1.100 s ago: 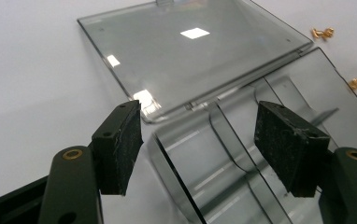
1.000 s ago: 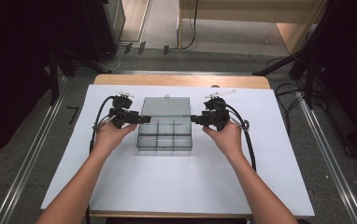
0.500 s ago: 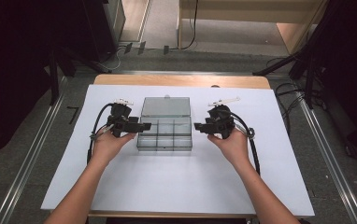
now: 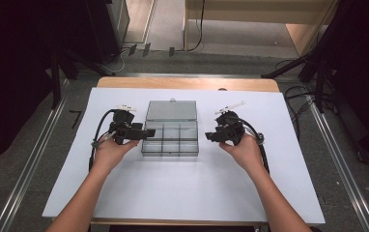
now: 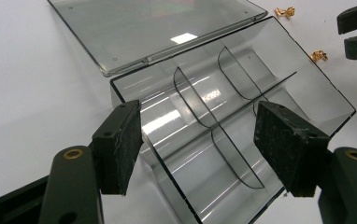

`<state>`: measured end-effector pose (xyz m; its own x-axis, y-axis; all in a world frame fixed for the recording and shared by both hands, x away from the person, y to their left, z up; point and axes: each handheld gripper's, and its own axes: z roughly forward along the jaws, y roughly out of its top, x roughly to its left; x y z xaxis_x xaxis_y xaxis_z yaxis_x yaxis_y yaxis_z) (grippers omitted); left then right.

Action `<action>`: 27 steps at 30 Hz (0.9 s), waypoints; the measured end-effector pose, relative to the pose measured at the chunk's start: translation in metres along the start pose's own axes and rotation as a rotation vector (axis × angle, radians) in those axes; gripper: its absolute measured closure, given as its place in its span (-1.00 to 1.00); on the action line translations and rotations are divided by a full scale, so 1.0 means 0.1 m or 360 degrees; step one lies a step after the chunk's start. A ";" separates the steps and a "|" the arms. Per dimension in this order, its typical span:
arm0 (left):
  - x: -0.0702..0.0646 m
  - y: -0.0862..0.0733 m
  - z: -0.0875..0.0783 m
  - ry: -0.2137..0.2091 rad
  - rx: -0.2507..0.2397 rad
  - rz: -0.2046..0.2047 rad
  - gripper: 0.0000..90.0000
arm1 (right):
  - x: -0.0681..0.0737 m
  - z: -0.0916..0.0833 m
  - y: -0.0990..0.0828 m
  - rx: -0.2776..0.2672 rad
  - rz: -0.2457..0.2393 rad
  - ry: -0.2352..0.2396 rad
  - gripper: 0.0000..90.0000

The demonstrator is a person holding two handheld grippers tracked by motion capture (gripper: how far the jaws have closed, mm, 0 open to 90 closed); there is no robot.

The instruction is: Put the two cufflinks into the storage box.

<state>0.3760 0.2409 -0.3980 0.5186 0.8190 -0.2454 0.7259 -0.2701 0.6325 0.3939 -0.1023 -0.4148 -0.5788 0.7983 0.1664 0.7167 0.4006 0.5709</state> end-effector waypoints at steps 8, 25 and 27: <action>0.03 -0.09 -0.10 0.0038 0.0002 0.0012 -0.25 | -0.05 0.03 0.06 0.0142 -0.0064 -0.0035 0.32; 0.12 -0.21 -0.22 0.0091 -0.0025 0.0005 -0.25 | -0.18 0.17 0.10 0.0357 -0.0201 -0.0052 0.52; 0.12 -0.22 -0.23 0.0107 -0.0035 0.0017 -0.25 | -0.18 0.20 0.10 0.0380 -0.0217 -0.0064 0.52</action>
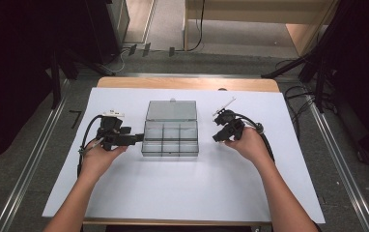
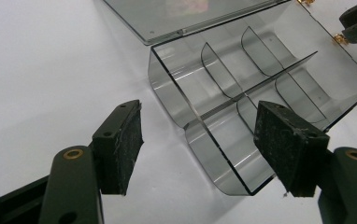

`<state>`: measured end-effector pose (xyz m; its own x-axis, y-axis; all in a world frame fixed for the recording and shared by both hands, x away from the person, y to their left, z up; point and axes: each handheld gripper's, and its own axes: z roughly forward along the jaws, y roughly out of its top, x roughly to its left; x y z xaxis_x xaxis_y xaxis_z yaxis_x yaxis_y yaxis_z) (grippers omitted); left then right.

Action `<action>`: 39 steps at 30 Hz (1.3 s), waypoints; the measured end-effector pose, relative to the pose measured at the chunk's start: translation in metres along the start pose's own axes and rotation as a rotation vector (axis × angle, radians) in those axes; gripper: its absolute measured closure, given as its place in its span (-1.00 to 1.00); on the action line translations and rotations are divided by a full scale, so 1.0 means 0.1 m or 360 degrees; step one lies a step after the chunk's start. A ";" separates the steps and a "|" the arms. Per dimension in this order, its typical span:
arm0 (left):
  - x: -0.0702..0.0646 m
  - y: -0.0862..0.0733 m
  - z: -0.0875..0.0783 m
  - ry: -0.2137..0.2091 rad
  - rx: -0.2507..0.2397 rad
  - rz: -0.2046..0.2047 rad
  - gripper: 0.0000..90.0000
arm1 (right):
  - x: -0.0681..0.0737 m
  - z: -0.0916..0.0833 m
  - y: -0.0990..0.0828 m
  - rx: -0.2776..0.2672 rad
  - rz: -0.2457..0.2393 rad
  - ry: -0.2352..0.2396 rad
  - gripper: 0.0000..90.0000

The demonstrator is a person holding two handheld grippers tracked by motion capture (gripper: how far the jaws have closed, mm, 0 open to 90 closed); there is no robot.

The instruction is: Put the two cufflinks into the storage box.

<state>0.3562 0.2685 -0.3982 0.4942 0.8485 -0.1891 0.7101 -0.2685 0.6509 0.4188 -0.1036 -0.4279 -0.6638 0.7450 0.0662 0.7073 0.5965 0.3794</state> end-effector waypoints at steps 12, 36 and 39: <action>0.02 -0.03 0.01 0.0004 0.0015 0.0007 -0.25 | -0.07 0.12 0.01 0.0070 0.0002 -0.0005 0.56; 0.09 -0.02 -0.01 -0.0063 0.0002 -0.0058 -0.25 | -0.07 0.17 -0.03 0.0126 -0.0026 -0.0047 0.77; 0.09 -0.01 -0.02 -0.0060 0.0001 -0.0048 -0.25 | -0.07 0.17 -0.02 0.0133 -0.0005 -0.0059 0.78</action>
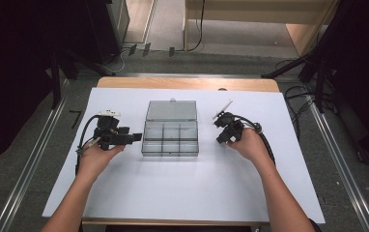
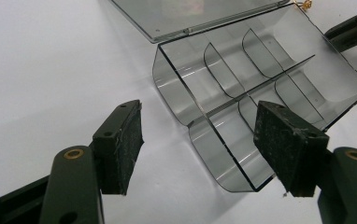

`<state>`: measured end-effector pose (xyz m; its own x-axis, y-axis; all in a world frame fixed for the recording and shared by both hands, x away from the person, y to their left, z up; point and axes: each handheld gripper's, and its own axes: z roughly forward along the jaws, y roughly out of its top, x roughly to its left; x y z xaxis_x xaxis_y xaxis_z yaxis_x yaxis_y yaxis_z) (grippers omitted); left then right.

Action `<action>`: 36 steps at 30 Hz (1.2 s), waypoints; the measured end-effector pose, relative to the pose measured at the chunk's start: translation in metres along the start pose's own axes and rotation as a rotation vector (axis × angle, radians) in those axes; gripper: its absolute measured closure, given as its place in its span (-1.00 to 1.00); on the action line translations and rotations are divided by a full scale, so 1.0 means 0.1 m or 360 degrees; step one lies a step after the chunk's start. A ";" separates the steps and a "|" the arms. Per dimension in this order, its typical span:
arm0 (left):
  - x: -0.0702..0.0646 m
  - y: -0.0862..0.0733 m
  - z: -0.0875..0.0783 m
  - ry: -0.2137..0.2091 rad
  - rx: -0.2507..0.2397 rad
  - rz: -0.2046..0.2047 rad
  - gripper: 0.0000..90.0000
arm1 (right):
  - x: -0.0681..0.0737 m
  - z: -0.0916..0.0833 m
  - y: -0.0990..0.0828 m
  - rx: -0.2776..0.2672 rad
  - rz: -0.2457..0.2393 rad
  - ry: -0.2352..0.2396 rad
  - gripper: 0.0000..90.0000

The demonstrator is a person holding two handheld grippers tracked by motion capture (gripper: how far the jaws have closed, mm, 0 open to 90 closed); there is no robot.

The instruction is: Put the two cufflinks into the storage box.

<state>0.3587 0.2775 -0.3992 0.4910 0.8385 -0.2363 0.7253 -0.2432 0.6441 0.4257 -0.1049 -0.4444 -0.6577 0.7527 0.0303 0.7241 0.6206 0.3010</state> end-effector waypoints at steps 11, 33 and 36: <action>0.00 0.01 0.01 -0.0033 0.0007 -0.0026 -0.25 | -0.01 -0.06 -0.02 -0.0011 0.0049 0.0046 0.78; -0.04 0.09 0.09 -0.0036 0.0058 0.0029 -0.25 | 0.15 -0.35 -0.04 -0.0104 0.0071 0.0131 0.78; -0.05 0.09 0.10 -0.0044 0.0065 0.0038 -0.25 | 0.17 -0.38 -0.05 -0.0112 0.0068 0.0143 0.78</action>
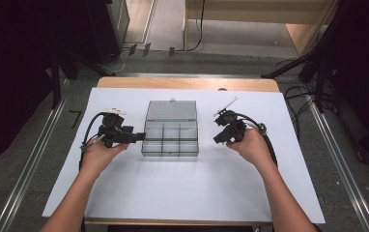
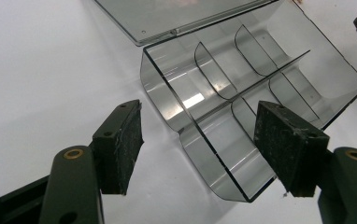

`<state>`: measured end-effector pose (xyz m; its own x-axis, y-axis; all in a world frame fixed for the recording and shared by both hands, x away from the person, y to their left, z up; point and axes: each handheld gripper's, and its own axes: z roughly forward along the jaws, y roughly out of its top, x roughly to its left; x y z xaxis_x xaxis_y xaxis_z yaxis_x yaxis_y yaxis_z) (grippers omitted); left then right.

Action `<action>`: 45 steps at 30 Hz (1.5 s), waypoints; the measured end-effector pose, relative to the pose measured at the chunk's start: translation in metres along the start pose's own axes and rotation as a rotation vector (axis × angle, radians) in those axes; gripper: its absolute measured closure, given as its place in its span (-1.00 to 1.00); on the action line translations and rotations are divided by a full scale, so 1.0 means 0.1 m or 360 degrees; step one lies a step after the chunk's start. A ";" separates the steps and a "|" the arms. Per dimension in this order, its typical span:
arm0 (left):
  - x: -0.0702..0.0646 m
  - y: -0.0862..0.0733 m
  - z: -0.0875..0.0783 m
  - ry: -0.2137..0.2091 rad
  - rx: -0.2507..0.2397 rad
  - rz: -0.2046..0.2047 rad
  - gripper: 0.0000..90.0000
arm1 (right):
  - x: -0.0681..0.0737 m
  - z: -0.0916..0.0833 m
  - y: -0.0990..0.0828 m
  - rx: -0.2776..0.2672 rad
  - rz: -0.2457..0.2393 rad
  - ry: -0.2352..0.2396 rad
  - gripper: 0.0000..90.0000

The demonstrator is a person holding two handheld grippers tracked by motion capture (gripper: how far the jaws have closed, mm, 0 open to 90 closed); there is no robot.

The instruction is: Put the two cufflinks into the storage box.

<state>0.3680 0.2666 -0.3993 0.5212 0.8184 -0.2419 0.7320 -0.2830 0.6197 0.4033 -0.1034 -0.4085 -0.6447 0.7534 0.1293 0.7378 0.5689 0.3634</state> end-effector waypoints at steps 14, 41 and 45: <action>0.00 -0.02 -0.03 0.0019 -0.0001 0.0001 -0.25 | 0.21 -0.13 0.07 -0.0046 -0.0064 0.0041 0.78; 0.04 -0.19 -0.16 0.0054 -0.0014 -0.0028 -0.25 | 0.57 -0.09 0.35 -0.0076 -0.0193 0.0115 0.78; 0.05 -0.21 -0.16 0.0063 -0.0017 -0.0034 -0.25 | 0.61 -0.06 0.37 -0.0082 -0.0203 0.0119 0.78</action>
<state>0.3485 0.2848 -0.4011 0.4879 0.8433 -0.2256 0.7378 -0.2603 0.6228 0.3897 -0.0381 -0.3817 -0.7471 0.6483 0.1467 0.6388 0.6394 0.4278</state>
